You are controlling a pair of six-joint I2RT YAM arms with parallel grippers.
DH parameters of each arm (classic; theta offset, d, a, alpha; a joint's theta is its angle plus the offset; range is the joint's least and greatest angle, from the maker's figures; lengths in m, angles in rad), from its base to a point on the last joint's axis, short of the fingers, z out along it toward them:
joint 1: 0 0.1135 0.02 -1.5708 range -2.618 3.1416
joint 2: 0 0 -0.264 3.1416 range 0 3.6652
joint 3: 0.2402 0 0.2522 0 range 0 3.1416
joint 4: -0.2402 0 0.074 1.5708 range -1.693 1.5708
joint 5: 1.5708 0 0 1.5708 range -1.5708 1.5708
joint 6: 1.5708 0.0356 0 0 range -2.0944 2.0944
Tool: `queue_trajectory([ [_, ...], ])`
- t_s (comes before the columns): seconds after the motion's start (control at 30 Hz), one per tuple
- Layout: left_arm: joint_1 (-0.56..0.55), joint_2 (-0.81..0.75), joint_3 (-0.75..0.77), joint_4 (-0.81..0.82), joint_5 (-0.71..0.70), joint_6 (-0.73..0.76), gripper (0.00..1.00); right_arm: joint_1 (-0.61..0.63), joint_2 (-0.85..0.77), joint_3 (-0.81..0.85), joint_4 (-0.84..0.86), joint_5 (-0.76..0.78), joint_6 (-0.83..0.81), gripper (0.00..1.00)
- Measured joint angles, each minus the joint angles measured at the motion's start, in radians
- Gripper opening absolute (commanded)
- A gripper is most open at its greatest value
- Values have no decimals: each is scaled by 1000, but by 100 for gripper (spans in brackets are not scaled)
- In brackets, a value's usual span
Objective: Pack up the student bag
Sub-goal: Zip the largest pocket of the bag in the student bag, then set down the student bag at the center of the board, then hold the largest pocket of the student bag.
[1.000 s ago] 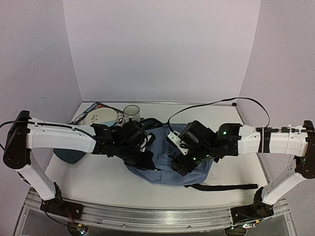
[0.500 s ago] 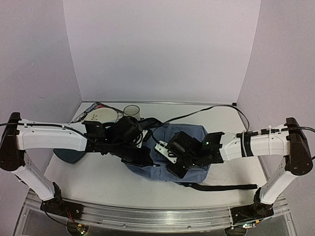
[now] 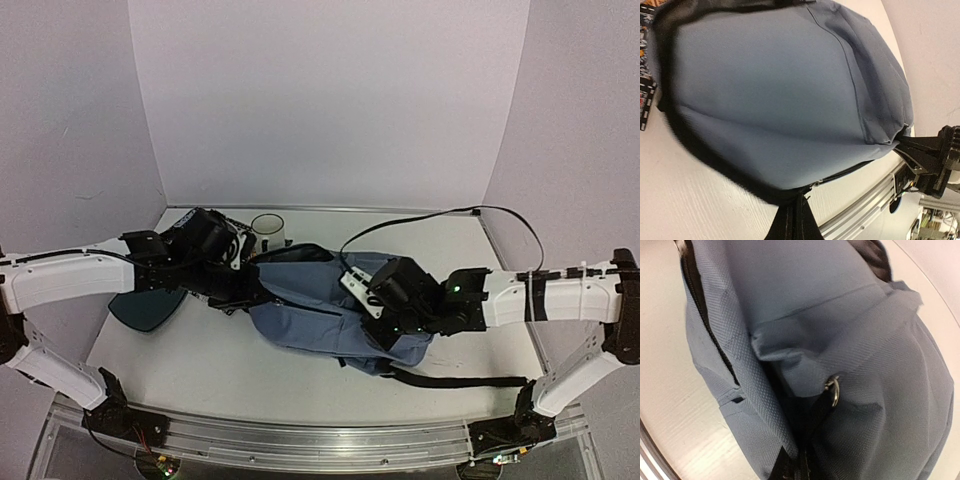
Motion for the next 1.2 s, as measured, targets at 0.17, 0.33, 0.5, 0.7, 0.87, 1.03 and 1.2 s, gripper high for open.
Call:
queue_trajectory([
  [0.17, 70, -34, 0, -21, -11, 22, 0, -110, -83, -47, -36, 19, 27, 0],
  [0.33, 72, -22, 2, 5, -2, 56, 0, -201, -91, -46, -45, 6, 38, 8],
  [0.5, 80, 27, 50, -14, 31, 83, 0, -238, -92, -15, -103, -66, 34, 37],
  [0.7, 61, 69, 108, -8, 115, 87, 0, -158, -117, 85, -172, -140, 39, 63],
  [0.87, 5, 130, 187, -2, 135, 96, 0, -26, -93, 163, -126, -152, 47, 70],
  [1.03, -31, 144, 216, -4, 152, 100, 0, 18, -2, 195, -58, -163, 43, 69],
  [1.2, -43, 144, 217, -4, 178, 100, 0, 34, 92, 205, -4, -167, 35, 54],
])
